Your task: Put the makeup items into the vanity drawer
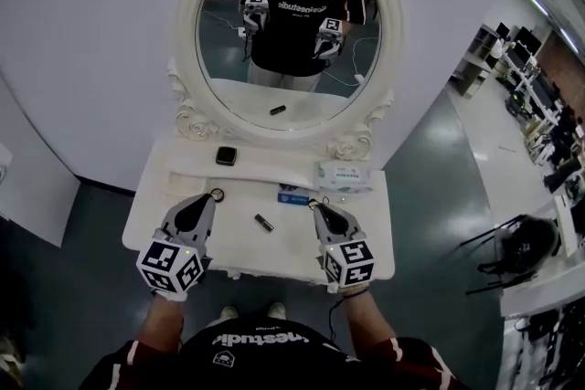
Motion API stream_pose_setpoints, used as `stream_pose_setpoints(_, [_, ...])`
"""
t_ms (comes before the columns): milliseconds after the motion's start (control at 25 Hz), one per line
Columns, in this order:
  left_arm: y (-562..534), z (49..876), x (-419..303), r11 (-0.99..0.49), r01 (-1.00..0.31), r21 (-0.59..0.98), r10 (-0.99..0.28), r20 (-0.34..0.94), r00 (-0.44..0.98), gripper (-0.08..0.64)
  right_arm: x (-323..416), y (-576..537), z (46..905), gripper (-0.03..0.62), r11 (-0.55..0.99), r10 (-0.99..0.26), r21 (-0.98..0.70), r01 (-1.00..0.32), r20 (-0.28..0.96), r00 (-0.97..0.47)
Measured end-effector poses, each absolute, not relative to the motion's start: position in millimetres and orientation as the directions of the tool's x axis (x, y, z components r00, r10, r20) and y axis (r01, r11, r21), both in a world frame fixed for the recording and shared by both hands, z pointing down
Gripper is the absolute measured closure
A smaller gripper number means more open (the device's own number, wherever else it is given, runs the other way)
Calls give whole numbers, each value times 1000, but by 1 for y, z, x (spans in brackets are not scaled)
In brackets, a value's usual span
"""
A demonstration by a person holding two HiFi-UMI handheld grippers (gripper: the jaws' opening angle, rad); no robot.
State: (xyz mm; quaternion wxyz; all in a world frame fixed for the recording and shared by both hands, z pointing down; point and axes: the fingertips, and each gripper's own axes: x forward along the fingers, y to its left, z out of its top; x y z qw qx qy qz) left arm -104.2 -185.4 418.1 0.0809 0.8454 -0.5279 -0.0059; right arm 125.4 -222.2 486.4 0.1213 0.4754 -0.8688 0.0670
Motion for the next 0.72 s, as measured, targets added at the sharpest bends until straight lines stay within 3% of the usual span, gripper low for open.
stream_pose_setpoints(520, [-187, 408, -124, -361, -925, 123, -928, 57, 369, 555, 121, -219, 416, 572, 562, -822, -12, -827, 94, -561])
stream_pose_setpoints(720, [-190, 411, -122, -342, -931, 124, -934, 66, 352, 554, 127, -223, 413, 572, 572, -818, 0, -821, 85, -569])
